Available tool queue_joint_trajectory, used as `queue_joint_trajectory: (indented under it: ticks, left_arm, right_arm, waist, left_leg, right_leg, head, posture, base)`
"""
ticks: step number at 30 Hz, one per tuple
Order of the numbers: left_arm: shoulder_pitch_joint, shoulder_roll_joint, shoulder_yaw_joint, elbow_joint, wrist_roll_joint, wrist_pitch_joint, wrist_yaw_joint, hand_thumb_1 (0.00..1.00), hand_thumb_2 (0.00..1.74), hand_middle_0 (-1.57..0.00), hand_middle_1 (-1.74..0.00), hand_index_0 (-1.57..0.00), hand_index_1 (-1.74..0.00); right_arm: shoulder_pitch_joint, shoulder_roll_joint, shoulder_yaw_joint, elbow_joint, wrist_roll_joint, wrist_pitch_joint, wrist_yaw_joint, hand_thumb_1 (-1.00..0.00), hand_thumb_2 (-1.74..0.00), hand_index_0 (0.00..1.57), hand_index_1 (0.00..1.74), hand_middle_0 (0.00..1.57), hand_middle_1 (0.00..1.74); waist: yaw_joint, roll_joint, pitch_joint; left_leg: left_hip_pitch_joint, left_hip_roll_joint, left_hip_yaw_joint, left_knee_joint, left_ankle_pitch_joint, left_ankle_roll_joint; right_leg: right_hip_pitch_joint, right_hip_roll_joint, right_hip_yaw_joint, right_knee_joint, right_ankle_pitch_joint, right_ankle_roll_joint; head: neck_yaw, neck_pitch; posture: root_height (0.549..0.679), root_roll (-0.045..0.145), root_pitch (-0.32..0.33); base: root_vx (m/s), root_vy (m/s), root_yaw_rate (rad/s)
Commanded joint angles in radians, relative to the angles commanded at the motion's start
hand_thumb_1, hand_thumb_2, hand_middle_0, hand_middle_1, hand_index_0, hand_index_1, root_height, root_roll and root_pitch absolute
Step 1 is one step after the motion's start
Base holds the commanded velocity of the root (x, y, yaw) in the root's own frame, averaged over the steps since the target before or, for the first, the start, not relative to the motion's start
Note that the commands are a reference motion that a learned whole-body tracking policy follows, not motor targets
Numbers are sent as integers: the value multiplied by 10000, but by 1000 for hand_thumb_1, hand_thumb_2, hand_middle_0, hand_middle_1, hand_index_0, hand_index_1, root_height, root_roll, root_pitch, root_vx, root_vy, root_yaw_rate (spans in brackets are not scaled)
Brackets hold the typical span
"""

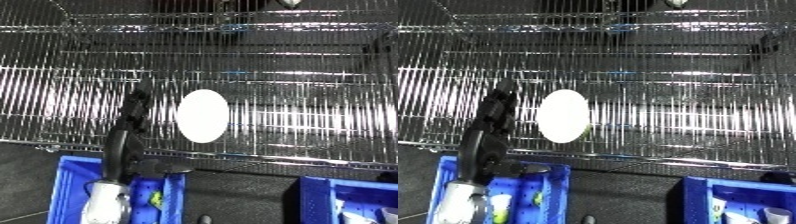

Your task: Pick up the object and place it into the box

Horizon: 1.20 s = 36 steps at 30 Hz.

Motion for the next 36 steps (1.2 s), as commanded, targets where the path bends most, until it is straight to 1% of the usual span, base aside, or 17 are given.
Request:
queue_joint_trajectory:
  ticks: [4,8,13,16,23,28,32,36]
  left_arm:
    - [-381,-54,-68,398,42,140,-56,0,0,0,0,0,0]
    - [-770,-95,-182,770,94,300,-165,0,0,0,0,0,0]
    - [-1171,-163,-311,1182,62,450,-401,250,435,-393,-435,-393,-435]
    - [-1404,-211,-393,1425,26,521,-547,400,696,-628,-696,-628,-696]
    - [-1689,-332,-501,1750,117,513,-538,750,1305,-1178,-1305,-1178,-1305]
    - [-1617,-266,-428,1800,-34,413,-579,1000,1740,-1570,-1740,-1570,-1740]
    - [-1338,-164,-218,1537,-685,180,-884,1000,1740,-1570,-1740,-1570,-1740]
    - [-762,-72,77,827,-1334,-181,-1128,1000,1740,-1570,-1740,-1570,-1740]
  right_arm:
    - [-60,8,89,-101,22,32,-13,0,0,0,0,0,0]
    - [-139,83,196,-88,55,9,-29,0,0,0,0,0,0]
    - [-200,118,303,-136,109,-7,-39,0,0,0,0,0,0]
    - [-251,146,369,-185,113,10,-74,0,0,0,0,0,0]
    - [-334,253,458,-200,116,-11,-148,0,0,0,0,0,0]
    - [-322,300,481,-247,78,-14,-235,0,0,0,0,0,0]
    - [-166,262,431,-301,52,-61,-264,0,0,0,0,0,0]
    - [63,244,285,-357,49,-174,-401,0,0,0,0,0,0]
  waist:
    - [-155,-93,0]
    - [-281,-169,0]
    - [-433,-246,0]
    - [-510,-270,0]
    - [-565,-267,0]
    - [-520,-211,0]
    - [-441,-100,0]
    - [-238,78,0]
  left_leg:
    - [-112,70,52,83,-50,-9]
    - [-181,127,91,141,-96,-21]
    - [-211,171,142,139,-127,-39]
    - [-222,189,164,131,-139,-50]
    - [-193,170,160,109,-179,-70]
    - [-96,124,122,24,-158,-92]
    - [11,56,85,-76,-128,-99]
    - [104,-65,-16,-196,-82,-102]
  right_leg:
    - [-127,61,66,16,19,16]
    - [-212,96,115,17,34,38]
    - [-259,133,175,-48,59,59]
    - [-286,135,208,-71,69,75]
    - [-270,94,221,-128,62,98]
    - [-182,44,191,-198,46,86]
    - [-107,-18,150,-222,3,57]
    - [-39,-119,50,-214,-51,21]
  head:
    - [-102,130]
    - [-241,159]
    - [-342,184]
    - [-372,177]
    - [-430,108]
    - [-477,50]
    - [-433,-74]
    - [-106,-206]
  posture:
    - [645,3,89]
    - [645,1,94]
    - [645,1,101]
    - [645,1,103]
    - [646,3,105]
    - [647,7,104]
    - [648,13,102]
    - [649,20,100]
  base:
    - [-9,11,-94]
    - [-7,8,-66]
    - [-8,13,-52]
    - [-8,18,-32]
    - [-2,2,14]
    - [-2,-4,41]
    - [-11,3,81]
    - [-12,-10,165]
